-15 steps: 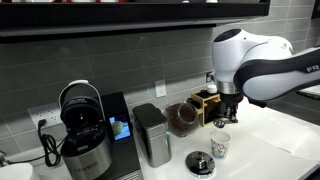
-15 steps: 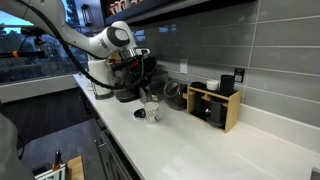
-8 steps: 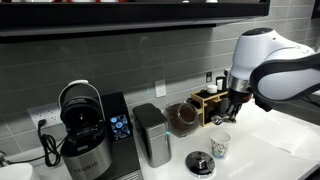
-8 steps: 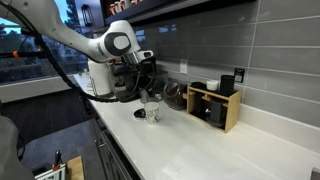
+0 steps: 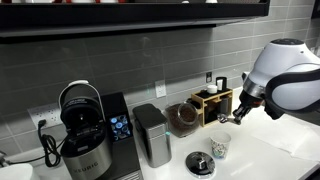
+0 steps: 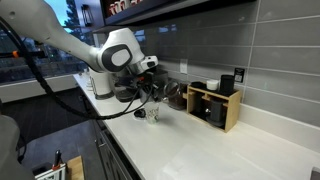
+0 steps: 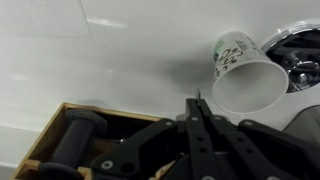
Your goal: Pick up the silver spoon, scoop some coffee beans and pour the coffee beans into the paper cup on the kitchen counter, put the silver spoon on the kitchen counter
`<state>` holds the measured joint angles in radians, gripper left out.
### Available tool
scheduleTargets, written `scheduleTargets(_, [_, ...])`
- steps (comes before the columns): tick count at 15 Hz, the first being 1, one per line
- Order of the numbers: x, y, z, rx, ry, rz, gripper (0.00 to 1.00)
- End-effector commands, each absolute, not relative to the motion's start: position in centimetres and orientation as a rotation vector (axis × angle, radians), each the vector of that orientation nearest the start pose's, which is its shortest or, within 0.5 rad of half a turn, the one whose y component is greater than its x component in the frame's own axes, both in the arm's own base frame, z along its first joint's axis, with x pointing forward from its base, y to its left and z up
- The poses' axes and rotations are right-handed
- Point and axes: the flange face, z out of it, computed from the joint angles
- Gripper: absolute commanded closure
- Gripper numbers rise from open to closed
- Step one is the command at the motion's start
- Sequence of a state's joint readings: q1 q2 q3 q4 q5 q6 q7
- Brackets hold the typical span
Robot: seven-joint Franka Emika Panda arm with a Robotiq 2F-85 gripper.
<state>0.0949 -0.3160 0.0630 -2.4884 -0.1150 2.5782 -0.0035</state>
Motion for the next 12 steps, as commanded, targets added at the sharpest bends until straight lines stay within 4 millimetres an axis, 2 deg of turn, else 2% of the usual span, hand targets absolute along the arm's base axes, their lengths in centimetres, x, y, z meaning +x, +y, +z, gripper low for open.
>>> scheduleTargets(1, [46.1, 7.7, 44.7, -3.117, -0.392, -0.656, 0.97])
scheduleTargets(5, [46.1, 8.0, 44.8, -3.116, -0.399, -0.659, 0.99])
scheduleTargets(12, [45.7, 0.2, 39.3, -2.877, -0.051, -0.485, 0.99])
